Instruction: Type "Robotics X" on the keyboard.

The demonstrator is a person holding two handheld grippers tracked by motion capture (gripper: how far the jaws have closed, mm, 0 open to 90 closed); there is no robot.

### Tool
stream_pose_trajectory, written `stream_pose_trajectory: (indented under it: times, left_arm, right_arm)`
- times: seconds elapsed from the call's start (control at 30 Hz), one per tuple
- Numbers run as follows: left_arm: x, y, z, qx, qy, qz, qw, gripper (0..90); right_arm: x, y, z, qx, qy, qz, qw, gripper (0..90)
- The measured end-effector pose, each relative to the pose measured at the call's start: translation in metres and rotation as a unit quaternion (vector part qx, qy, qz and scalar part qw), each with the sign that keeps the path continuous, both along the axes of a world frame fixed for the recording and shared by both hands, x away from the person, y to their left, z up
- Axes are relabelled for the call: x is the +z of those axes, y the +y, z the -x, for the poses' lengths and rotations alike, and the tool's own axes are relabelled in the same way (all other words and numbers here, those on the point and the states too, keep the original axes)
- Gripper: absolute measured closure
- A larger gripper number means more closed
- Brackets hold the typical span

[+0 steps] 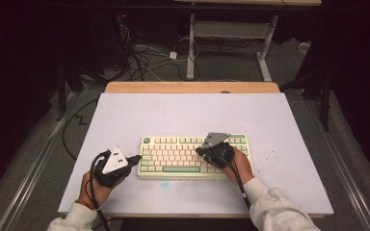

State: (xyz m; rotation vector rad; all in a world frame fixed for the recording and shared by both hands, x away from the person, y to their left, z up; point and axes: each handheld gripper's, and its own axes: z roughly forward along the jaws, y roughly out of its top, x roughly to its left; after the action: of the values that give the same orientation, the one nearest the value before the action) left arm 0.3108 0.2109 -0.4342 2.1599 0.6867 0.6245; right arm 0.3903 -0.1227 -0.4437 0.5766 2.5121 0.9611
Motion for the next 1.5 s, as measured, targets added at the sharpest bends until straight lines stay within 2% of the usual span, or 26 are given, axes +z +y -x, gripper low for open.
stream_pose_trajectory:
  times: [0.2, 0.67, 0.7, 1.5]
  left_arm:
    - [0.0001, -0.0002, 0.0005, -0.002, 0.002, -0.002, 1.0, 87.3]
    - [-0.0002, 0.0002, 0.0001, -0.004, 0.005, 0.0, 1.0, 87.2]
    - [-0.0003, 0.0003, -0.0002, -0.002, 0.005, 0.0, 1.0, 85.1]
    - [-0.0029, -0.0031, -0.0007, -0.002, 0.011, -0.01, 0.9999, 87.6]
  right_arm:
    - [-0.0024, -0.0006, -0.004, -0.007, 0.004, 0.002, 1.0, 90.0]
    - [-0.0014, 0.0042, -0.0065, -0.006, 0.002, 0.024, 0.9997, 90.0]
    - [-0.0011, 0.0047, -0.0066, -0.007, 0.002, 0.027, 0.9996, 90.0]
    - [-0.0011, 0.0067, -0.0078, -0.008, 0.0, 0.029, 0.9995, 90.0]
